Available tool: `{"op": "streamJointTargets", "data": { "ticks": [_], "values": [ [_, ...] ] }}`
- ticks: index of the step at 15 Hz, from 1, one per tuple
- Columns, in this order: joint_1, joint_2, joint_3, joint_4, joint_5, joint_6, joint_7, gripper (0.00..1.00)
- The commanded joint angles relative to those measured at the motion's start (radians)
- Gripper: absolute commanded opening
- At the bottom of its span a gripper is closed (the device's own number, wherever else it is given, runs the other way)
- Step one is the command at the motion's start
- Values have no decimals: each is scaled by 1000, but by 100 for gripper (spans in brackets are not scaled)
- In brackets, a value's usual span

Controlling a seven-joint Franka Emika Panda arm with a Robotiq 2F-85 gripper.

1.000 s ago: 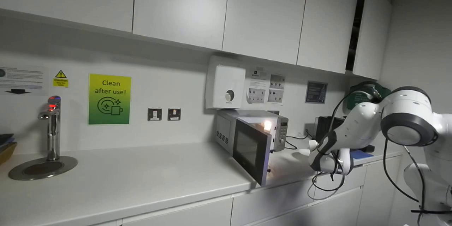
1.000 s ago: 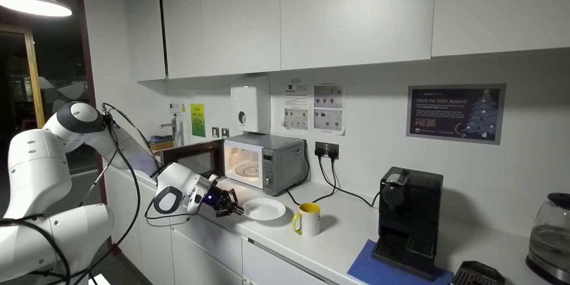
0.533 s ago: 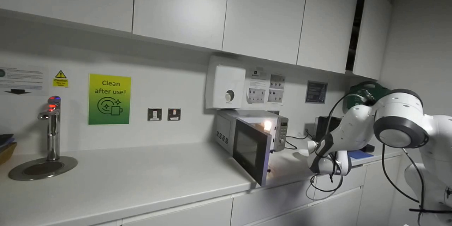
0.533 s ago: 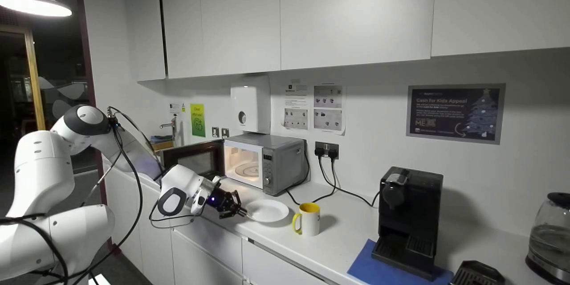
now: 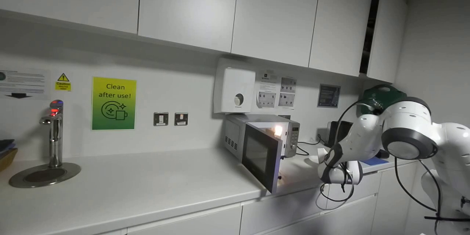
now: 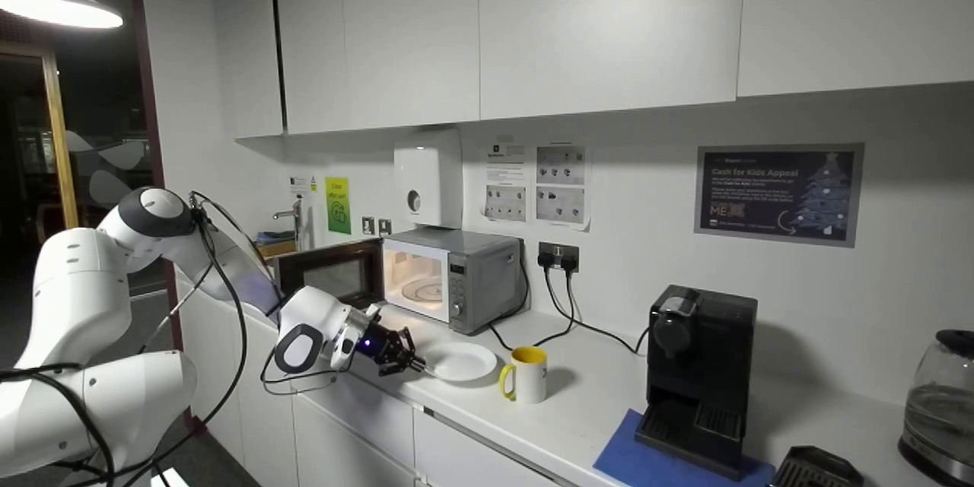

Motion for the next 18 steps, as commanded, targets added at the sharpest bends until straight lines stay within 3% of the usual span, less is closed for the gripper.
{"op": "streamJointTargets", "data": {
  "ticks": [1, 18],
  "values": [
    [-26, 51, 10, 27, -29, 27, 60, 1],
    [-65, 89, 53, 43, -43, 27, 125, 1]
  ]
}}
